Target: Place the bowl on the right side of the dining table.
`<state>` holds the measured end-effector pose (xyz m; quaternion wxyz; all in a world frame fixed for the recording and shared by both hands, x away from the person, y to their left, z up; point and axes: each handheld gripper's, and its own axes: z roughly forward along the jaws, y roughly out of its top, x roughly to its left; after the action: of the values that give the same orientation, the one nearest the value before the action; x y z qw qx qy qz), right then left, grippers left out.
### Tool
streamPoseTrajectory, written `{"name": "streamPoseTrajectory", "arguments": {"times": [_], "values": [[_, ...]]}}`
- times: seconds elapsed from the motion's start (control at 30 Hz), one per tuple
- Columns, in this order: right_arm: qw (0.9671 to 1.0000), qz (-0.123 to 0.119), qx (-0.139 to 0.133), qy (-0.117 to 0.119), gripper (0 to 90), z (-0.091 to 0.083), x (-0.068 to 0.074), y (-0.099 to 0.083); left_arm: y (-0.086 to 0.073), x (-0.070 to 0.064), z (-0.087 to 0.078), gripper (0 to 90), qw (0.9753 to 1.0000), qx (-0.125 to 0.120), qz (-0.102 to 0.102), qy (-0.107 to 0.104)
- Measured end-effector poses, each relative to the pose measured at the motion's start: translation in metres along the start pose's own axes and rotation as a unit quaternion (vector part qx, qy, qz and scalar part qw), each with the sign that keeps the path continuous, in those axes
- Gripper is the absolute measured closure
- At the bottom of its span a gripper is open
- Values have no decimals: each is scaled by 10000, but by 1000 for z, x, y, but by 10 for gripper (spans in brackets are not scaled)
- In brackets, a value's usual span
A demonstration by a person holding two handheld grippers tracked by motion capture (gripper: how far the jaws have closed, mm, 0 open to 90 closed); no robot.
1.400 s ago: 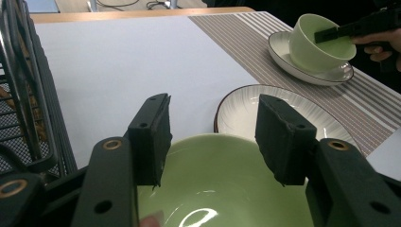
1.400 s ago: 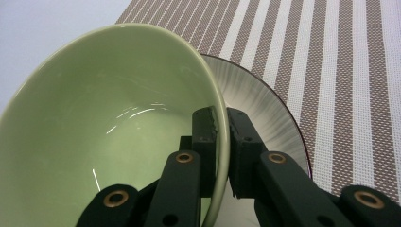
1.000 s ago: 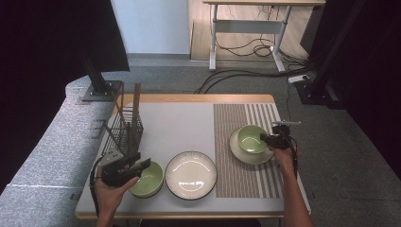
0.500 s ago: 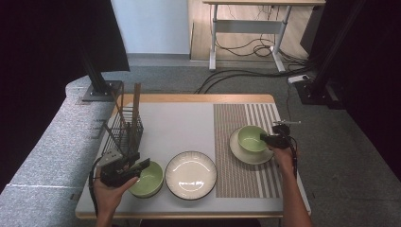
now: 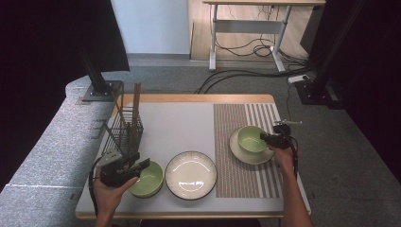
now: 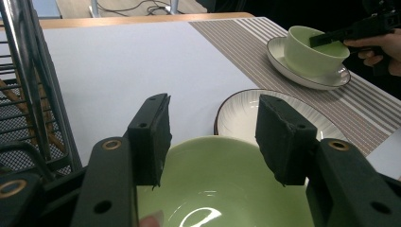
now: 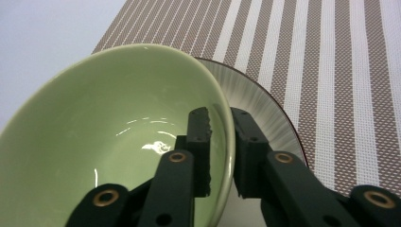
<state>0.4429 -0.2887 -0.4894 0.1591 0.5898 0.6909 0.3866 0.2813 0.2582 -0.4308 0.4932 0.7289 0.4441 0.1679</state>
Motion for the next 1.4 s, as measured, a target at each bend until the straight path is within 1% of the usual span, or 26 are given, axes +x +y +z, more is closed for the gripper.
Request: {"name": "streamPoseTrajectory", "arguments": {"times": [0.1,0.17,0.23,0.3,0.37,0.43,0.57,0.7,0.9,1.07,1.13,1.3,1.4], "values": [[10000,-20,-54,-35,727,-3,1,0,0,0,0,458,10000,-4,8,-5],[9999,-27,-137,-76,669,-6,1,0,0,0,-1,458,10000,-17,8,-2],[9996,-42,-246,-139,620,-10,2,1,1,0,-2,458,10000,-31,8,-3],[9990,-44,-409,-160,584,-15,3,2,1,0,-2,458,10000,-30,3,-4],[9983,-20,-562,-148,562,-20,4,2,1,0,-2,457,10000,-30,1,-8],[9975,-53,-677,-182,544,-25,7,2,1,0,-3,457,10000,-37,3,-6],[9960,-124,-873,-141,515,-34,14,1,1,0,-2,456,10000,-34,9,-1],[9951,-265,-949,69,509,-38,23,1,1,0,-2,455,10000,-27,5,-3],[9930,-450,-987,466,498,-35,41,-1,1,0,-1,453,10000,-4,10,-17],[9902,-670,-1005,696,496,-32,60,-2,1,0,-1,451,10000,0,12,-19],[9895,-727,-989,769,495,-30,65,-2,1,-1,-1,451,10000,0,13,-18],[9878,-776,-933,974,490,-24,76,-5,0,0,0,450,10000,0,5,-17],[9859,-804,-965,1109,489,-21,81,-6,0,0,0,449,10000,-2,3,-19]]}}
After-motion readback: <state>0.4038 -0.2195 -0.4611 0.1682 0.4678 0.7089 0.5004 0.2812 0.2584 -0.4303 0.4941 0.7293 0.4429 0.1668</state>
